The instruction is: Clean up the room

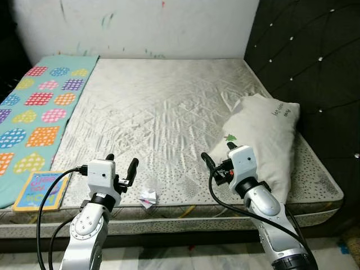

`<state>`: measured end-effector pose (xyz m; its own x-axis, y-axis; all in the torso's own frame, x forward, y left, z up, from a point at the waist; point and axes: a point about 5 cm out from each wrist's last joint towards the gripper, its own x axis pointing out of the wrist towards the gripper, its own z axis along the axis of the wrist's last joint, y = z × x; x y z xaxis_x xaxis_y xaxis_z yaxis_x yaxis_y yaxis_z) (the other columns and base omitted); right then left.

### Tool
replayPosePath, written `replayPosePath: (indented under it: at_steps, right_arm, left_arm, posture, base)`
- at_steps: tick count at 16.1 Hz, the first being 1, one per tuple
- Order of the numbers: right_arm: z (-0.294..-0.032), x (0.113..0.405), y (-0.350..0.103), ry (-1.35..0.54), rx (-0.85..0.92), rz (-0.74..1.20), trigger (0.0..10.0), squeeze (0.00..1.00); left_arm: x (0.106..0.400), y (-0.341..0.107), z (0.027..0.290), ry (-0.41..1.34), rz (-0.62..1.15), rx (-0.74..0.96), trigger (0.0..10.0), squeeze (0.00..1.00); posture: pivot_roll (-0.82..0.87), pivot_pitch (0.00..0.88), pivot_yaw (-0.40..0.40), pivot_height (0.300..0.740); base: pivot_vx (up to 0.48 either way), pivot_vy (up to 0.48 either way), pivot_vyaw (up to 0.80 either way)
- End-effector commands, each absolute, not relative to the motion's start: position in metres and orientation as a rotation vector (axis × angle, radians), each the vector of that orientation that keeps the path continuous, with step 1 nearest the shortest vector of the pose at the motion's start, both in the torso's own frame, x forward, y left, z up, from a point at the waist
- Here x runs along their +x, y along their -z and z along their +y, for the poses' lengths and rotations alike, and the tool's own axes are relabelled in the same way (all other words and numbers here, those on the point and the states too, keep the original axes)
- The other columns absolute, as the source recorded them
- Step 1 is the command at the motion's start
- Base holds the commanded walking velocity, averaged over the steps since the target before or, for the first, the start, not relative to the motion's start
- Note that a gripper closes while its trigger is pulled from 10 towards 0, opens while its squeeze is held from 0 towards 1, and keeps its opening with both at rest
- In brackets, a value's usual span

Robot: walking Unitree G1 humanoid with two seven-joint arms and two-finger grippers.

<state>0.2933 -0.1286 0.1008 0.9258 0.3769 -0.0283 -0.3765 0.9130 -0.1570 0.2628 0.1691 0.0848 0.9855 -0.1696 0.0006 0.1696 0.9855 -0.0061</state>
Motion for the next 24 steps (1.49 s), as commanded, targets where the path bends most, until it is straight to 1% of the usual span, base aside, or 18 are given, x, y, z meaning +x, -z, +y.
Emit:
replayPosePath:
  at_steps: [1,11,24]
  right_arm:
    - [-0.1274,0.2927,-0.1062,-0.389,-0.153,-0.019,10.0,0.0]
    - [-0.1278,0.2891,-0.1051,-0.403,-0.162,-0.003,10.0,0.0]
    - [-0.1282,0.2919,-0.1067,-0.407,-0.165,-0.005,10.0,0.0]
  left_arm:
    - [0.2603,-0.0864,0.1692,0.183,0.006,-0.008,10.0,0.0]
    - [0.2544,-0.0873,0.1687,0.186,0.035,-0.033,10.0,0.0]
    - [0.2573,-0.0886,0.1666,0.19,0.04,-0.043,10.0,0.0]
  posture:
    - [-0.04,0.0,-0.049,0.74]
    - [-0.04,0.0,-0.055,0.74]
    - [-0.05,0.0,-0.063,0.74]
  base:
    - [0.0,0.0,0.0]
    - [0.0,0.0,0.0]
    - [0.293,0.0,0.0]
